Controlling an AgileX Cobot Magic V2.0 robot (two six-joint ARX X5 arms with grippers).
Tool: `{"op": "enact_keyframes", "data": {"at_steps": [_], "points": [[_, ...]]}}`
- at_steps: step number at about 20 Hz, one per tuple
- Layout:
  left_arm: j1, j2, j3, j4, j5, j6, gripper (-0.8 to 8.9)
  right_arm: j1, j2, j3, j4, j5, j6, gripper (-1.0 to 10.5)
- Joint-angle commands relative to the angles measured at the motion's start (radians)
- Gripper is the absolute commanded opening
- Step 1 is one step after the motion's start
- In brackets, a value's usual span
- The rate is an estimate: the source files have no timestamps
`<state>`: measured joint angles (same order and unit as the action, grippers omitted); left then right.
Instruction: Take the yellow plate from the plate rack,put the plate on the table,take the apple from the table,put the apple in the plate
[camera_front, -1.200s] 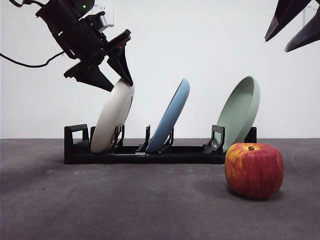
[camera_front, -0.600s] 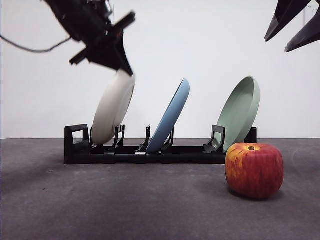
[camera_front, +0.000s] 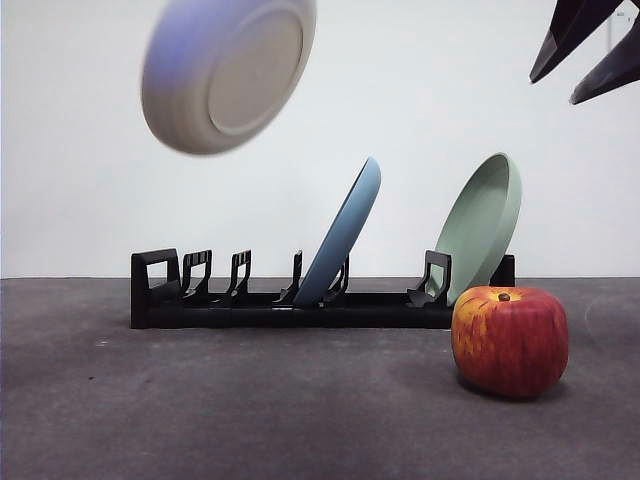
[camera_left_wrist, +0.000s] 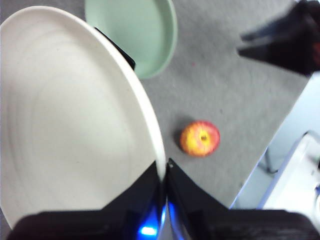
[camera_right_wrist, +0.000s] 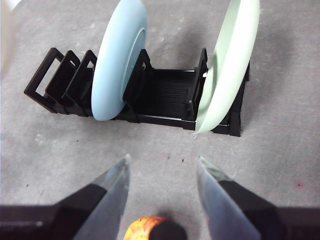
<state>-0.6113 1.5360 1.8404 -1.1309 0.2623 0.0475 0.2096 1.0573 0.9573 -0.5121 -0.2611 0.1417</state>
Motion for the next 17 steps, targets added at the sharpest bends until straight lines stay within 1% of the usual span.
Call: {"op": "enact_keyframes", "data": {"at_steps": [1,3,5,7,9,11,13,15,17], "points": [[-0.111,-0.028,-0.003,-0.038,-0.142,0.034,-0.09,0.000,0.003,0.004,0.005,0.001,-0.005,2.2],[-0.218,-0.031,-0.011,-0.082,-0.243,0.027,-0.09,0.000,0.003,0.004,0.005,0.001,-0.005,2.2],[-0.309,-0.031,-0.055,-0.088,-0.352,-0.004,-0.09,0.000,0.003,0.004,0.005,0.002,-0.005,2.2],[-0.393,-0.031,-0.154,-0.047,-0.447,-0.061,-0.09,0.000,0.003,0.004,0.005,0.004,-0.005,2.2],[-0.441,-0.030,-0.279,0.011,-0.495,-0.108,-0.09,0.000,0.003,0.004,0.006,0.005,-0.005,2.2],[-0.471,-0.028,-0.423,0.120,-0.500,-0.131,-0.09,0.000,0.003,0.004,0.007,0.005,-0.005,2.2],[-0.483,-0.020,-0.569,0.275,-0.497,-0.151,-0.09,0.000,0.003,0.004,0.007,0.005,-0.005,2.2],[-0.483,0.015,-0.681,0.401,-0.496,-0.153,-0.09,0.000,0.003,0.004,0.007,0.005,-0.005,2.2],[-0.482,0.066,-0.748,0.487,-0.498,-0.151,-0.09,0.000,0.003,0.004,0.007,0.005,-0.005,2.2]]}}
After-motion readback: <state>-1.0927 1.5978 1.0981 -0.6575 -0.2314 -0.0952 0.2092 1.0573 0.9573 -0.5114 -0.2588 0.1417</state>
